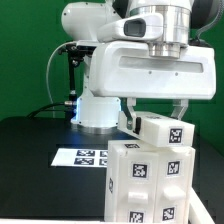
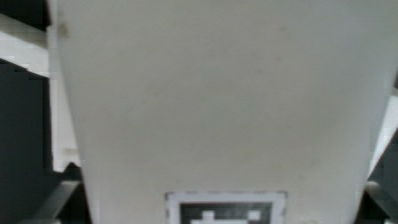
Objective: Assemble cabinet
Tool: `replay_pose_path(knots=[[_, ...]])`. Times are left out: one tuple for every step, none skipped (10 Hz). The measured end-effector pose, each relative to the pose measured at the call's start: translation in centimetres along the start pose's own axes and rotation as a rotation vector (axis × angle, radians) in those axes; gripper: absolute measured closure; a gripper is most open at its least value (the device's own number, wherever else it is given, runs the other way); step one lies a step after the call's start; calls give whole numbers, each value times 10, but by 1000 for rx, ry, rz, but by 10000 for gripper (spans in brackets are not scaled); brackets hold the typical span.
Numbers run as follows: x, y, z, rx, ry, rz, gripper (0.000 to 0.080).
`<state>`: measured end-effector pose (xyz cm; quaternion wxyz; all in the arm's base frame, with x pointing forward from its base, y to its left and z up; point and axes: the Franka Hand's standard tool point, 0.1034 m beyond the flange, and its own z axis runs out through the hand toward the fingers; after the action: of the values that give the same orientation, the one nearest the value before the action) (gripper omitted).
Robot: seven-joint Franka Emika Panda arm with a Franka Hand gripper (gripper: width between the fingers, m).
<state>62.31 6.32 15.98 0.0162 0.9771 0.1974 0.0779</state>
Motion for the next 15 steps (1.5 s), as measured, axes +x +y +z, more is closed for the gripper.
replay_pose_path(knots=[[0, 0, 0, 0, 0, 0, 244], [0, 0, 0, 0, 0, 0, 244], [0, 0, 0, -1, 6, 41, 244], [-1, 0, 0, -4, 18, 103, 244], [-1, 0, 0, -4, 22, 154, 244], [0, -2, 0, -3, 22, 231, 244], [1, -5, 0, -1, 23, 287, 244], [2, -6, 0, 4, 26, 366, 244], [3, -7, 0, 12, 29, 452, 244], [3, -7, 0, 13, 28, 498, 244], [3, -7, 0, 17, 28, 555, 244], [3, -8, 1, 26, 27, 639, 244], [2, -9, 1, 28, 23, 736, 244], [3, -11, 0, 29, 20, 928, 244], [3, -13, 0, 33, 17, 1117, 244]])
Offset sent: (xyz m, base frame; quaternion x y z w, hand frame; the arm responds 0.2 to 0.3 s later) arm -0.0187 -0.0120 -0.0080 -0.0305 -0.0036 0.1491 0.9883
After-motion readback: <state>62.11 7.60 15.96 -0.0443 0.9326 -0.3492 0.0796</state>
